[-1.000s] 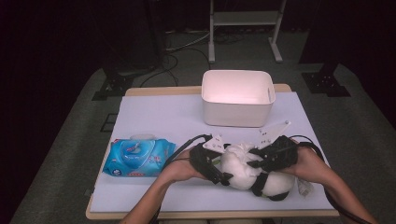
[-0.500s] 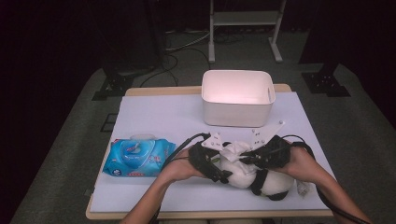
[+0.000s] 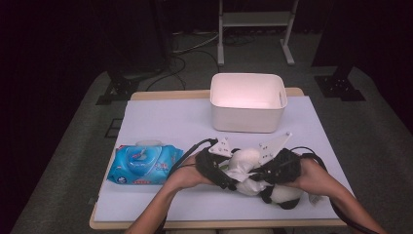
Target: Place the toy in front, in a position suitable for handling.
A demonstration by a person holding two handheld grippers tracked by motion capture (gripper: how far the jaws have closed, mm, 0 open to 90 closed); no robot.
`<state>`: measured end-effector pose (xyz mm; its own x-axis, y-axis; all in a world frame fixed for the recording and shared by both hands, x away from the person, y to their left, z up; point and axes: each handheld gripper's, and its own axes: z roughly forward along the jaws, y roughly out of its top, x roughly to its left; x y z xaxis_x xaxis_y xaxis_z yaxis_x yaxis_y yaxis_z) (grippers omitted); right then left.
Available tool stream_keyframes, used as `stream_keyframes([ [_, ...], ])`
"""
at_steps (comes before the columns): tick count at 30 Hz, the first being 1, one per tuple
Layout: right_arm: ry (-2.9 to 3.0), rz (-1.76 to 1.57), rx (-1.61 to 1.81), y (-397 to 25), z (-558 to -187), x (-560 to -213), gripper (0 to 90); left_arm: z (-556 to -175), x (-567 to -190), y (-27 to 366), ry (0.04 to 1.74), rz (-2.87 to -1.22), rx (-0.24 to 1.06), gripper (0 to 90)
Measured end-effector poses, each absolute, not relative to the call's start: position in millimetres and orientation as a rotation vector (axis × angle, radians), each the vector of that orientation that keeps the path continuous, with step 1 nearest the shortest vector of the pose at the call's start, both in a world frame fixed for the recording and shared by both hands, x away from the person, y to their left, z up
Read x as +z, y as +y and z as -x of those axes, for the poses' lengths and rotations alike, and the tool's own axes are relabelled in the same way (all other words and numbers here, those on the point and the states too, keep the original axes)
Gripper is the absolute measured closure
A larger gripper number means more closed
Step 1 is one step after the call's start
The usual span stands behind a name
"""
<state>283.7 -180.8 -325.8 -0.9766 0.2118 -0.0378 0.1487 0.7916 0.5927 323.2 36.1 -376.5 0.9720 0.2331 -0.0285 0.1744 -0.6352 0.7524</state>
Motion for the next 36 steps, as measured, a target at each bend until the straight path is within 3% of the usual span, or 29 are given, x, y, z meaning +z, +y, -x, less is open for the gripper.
stream_keyframes([
  [10, 2.873, -0.338, 0.908, -189.5, -282.6, -333.1, 83.1, -324.5, -380.8, 37.8, 0.280, -2.278, 0.071, 18.5],
  [26, 2.890, -0.222, 0.856, -138.0, -303.4, -331.9, 83.0, -320.9, -390.7, 41.6, 0.279, -2.269, 0.051, 12.5],
  [36, 2.862, -0.328, 0.830, -172.4, -306.7, -323.9, 82.6, -321.0, -393.7, 40.1, 0.286, -2.287, 0.054, 12.6],
])
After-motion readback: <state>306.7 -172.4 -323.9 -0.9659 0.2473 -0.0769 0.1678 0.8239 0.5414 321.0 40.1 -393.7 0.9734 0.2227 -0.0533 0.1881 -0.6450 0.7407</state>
